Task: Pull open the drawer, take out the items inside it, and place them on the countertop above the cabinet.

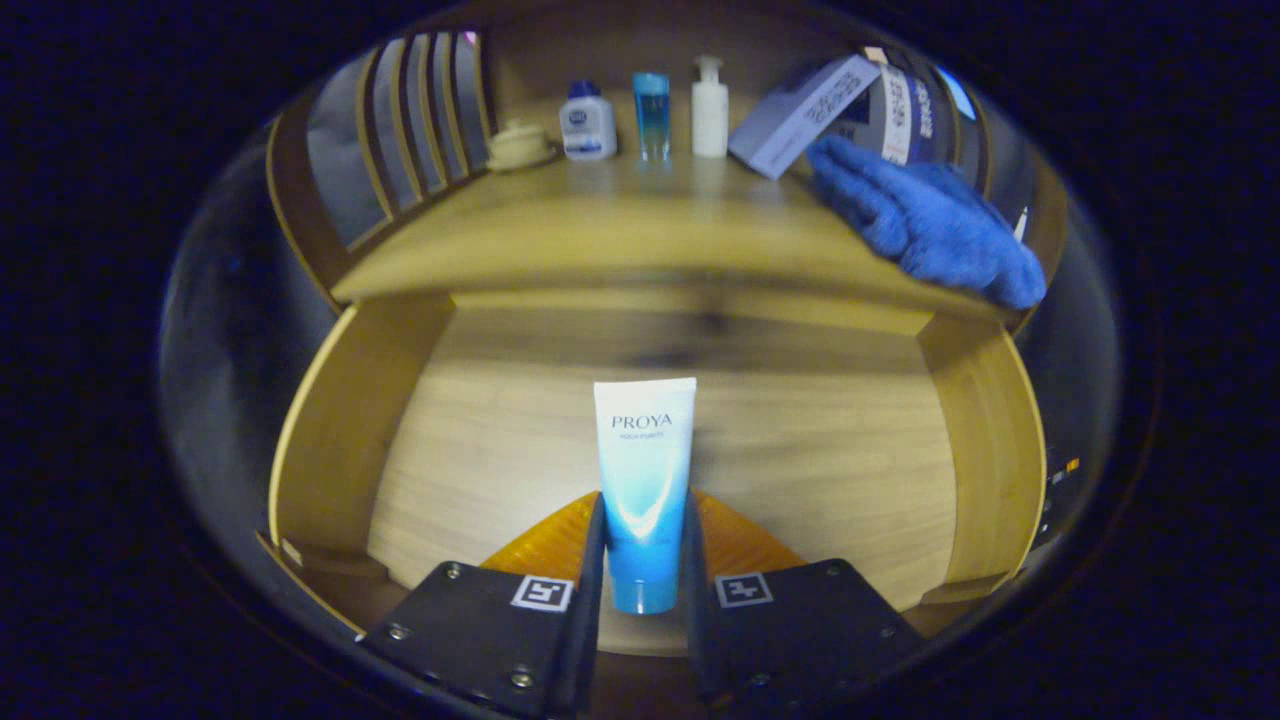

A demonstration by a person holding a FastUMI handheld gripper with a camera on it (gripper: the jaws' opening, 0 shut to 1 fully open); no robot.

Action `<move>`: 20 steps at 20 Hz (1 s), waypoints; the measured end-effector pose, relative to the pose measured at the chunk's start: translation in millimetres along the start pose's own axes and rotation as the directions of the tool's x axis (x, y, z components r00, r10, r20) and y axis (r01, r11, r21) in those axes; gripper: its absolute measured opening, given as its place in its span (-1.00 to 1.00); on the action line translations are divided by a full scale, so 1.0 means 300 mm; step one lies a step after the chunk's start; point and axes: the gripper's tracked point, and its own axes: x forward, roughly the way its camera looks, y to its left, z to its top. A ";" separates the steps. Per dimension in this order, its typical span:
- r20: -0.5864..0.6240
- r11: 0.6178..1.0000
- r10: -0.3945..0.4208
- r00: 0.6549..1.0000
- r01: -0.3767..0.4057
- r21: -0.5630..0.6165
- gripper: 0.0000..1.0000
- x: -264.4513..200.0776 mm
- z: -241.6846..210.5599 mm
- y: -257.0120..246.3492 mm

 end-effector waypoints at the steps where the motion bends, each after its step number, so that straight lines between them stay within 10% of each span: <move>1: 0.047 1.000 -0.003 0.999 0.002 0.002 -0.25 -0.022 0.018 -0.008; 12: 0.540 0.989 0.042 0.841 -0.113 0.099 -0.26 -0.442 0.259 -0.069; 20: 0.619 0.988 -0.008 0.785 -0.089 0.125 -0.26 -0.529 0.458 -0.110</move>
